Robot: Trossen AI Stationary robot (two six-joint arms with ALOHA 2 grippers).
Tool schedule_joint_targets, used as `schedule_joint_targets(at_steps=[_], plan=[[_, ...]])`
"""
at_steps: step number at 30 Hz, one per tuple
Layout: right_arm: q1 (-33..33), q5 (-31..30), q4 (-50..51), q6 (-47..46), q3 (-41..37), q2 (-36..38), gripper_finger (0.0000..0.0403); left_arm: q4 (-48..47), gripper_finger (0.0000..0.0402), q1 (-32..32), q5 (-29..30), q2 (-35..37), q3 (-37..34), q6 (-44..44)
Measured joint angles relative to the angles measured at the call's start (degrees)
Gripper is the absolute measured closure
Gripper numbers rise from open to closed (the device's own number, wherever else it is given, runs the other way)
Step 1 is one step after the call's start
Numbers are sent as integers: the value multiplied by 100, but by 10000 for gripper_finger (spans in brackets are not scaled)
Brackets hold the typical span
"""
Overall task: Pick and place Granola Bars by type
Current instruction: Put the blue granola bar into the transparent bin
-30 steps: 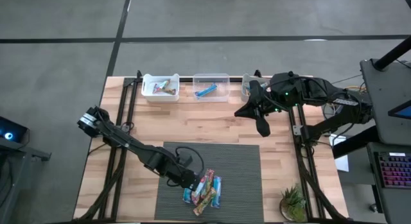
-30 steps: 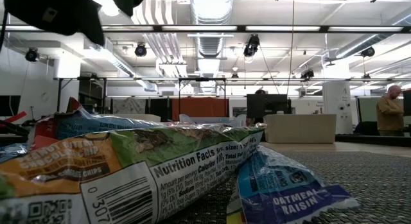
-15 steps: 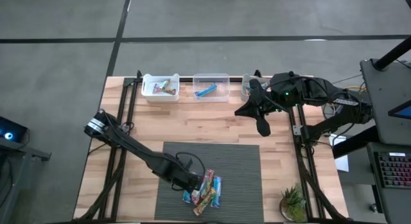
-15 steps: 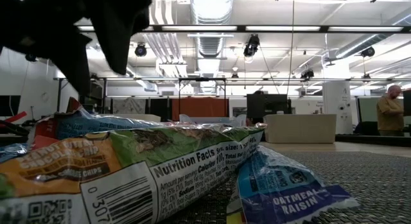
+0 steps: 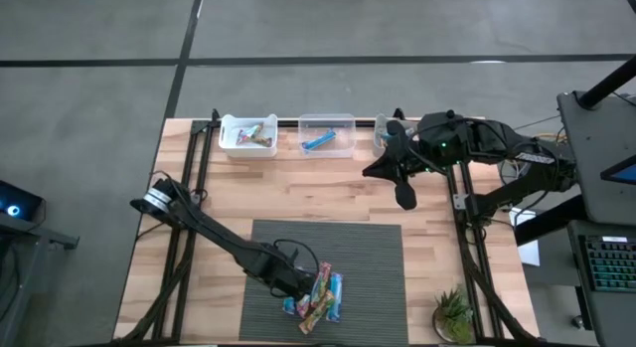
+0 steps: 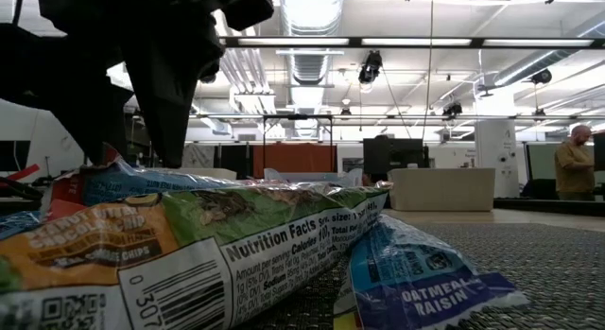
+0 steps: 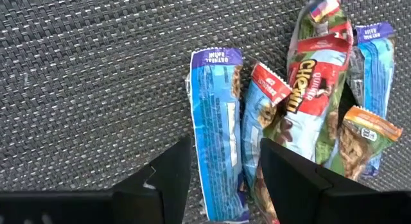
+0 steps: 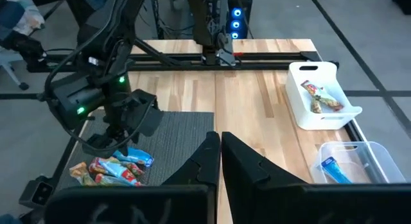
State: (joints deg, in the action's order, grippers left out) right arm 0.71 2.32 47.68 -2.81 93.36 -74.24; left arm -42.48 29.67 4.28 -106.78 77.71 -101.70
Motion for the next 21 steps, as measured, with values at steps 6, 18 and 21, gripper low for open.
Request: schedule_joint_targets(at_steps=[6, 18, 21], plan=[[0, -109, 0, -6, -2, 0, 394, -53, 235, 0, 27, -61, 0, -47], [0, -111, 0, -13, -2, 0, 394, -77, 235, -11, 83, -213, 15, 24], [0, -111, 0, -8, -2, 0, 394, -79, 235, -18, 85, -260, 15, 49]])
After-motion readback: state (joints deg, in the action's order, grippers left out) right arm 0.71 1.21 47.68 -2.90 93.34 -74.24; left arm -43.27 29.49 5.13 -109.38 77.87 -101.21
